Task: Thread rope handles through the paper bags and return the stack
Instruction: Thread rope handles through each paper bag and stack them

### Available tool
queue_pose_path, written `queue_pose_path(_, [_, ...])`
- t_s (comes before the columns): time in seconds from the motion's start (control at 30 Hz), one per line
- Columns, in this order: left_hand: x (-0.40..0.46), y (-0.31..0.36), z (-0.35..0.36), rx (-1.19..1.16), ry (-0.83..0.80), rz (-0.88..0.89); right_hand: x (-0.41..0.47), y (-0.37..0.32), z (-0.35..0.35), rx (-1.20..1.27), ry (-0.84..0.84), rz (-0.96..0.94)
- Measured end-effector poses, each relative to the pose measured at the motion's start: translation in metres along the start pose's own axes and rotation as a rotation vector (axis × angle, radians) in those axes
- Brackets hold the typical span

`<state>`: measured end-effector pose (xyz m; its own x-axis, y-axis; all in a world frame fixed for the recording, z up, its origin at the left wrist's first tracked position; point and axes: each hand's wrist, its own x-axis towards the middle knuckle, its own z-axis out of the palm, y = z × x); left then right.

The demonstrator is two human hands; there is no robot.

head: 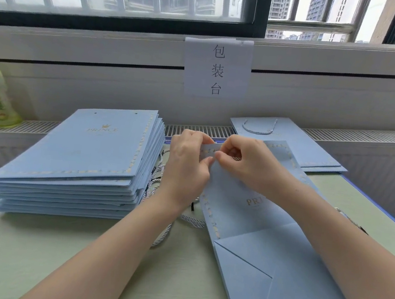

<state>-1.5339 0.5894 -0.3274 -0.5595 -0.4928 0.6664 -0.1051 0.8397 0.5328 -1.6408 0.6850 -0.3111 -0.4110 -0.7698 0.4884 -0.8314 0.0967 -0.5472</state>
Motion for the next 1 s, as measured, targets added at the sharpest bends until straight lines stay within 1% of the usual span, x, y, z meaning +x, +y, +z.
queue_pose_path(0.1, [-0.001,0.000,0.000,-0.045,-0.037,-0.018,0.002,0.002,-0.005,-0.010,0.028,0.065])
queue_pose_path(0.23, [0.001,-0.002,-0.001,-0.104,-0.068,-0.097,0.002,0.000,-0.013,0.233,-0.061,0.169])
queue_pose_path(0.3, [0.002,-0.004,-0.001,-0.147,-0.096,-0.147,0.001,0.000,-0.013,0.283,-0.104,0.185])
queue_pose_path(0.4, [0.003,-0.005,-0.002,-0.191,-0.118,-0.185,0.001,0.001,-0.011,0.254,-0.121,0.169])
queue_pose_path(0.7, [0.004,-0.005,-0.002,-0.199,-0.118,-0.191,0.001,0.001,-0.013,0.253,-0.178,0.146])
queue_pose_path(0.8, [0.003,-0.005,-0.003,-0.215,-0.119,-0.191,0.001,0.002,-0.013,0.217,-0.177,0.156])
queue_pose_path(0.9, [0.003,-0.005,-0.003,-0.219,-0.124,-0.195,0.002,0.005,-0.013,0.131,-0.155,0.150])
queue_pose_path(1.0, [0.003,-0.005,-0.004,-0.228,-0.121,-0.197,0.001,0.005,-0.014,0.135,-0.133,0.136])
